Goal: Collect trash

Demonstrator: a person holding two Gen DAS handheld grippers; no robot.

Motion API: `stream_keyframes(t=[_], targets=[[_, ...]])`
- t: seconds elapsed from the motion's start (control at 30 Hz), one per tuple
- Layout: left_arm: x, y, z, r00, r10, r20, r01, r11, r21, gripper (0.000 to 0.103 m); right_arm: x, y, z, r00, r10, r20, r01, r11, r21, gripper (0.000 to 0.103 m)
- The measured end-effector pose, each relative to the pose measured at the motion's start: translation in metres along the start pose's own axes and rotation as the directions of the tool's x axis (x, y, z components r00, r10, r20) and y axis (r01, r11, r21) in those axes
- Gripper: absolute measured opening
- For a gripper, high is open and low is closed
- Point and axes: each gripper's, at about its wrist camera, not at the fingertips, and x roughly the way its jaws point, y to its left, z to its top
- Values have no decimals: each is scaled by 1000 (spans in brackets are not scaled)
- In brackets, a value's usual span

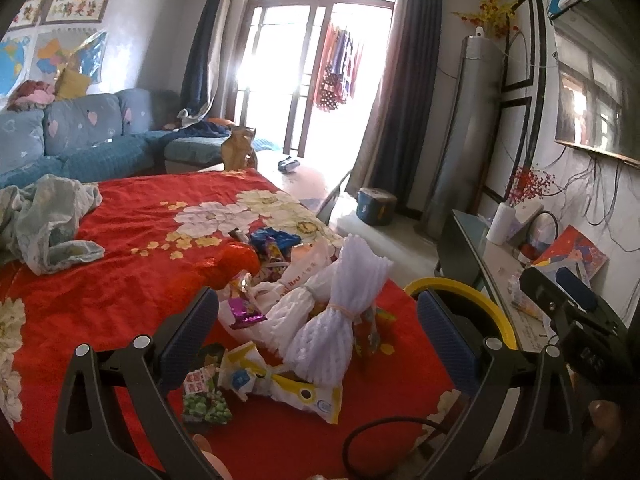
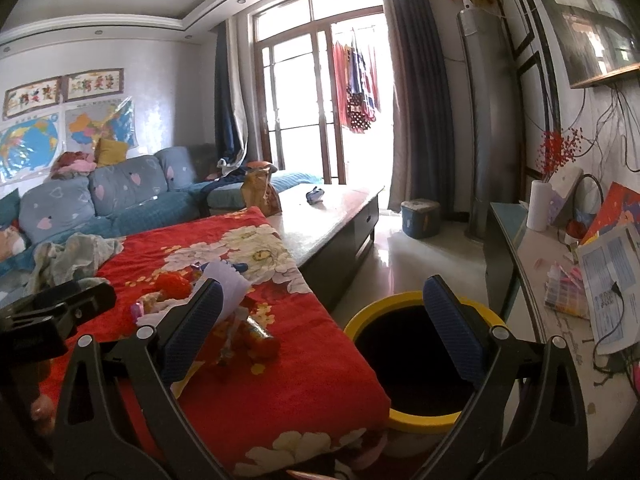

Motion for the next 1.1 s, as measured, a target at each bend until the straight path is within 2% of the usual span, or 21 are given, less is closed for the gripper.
stream_keyframes(t=[0.23, 0.6, 0.9, 1.1], targets=[[10, 8, 3, 999, -2, -33, 1, 1000, -14, 97, 6, -3, 1, 1000, -1, -19, 1, 1000, 7, 92], [34, 30, 22, 997, 38, -60, -43, 995, -86, 97, 33, 11, 13, 991, 86, -101, -87, 996, 2, 92], [42, 69, 40, 993, 98, -60, -106, 982, -154, 97, 72, 29, 21, 959, 185, -216, -182, 983, 35, 92], [46, 103, 48, 986, 141, -88, -156, 968, -197, 97, 103, 46, 19, 922, 234, -307, -238, 971, 24, 92]])
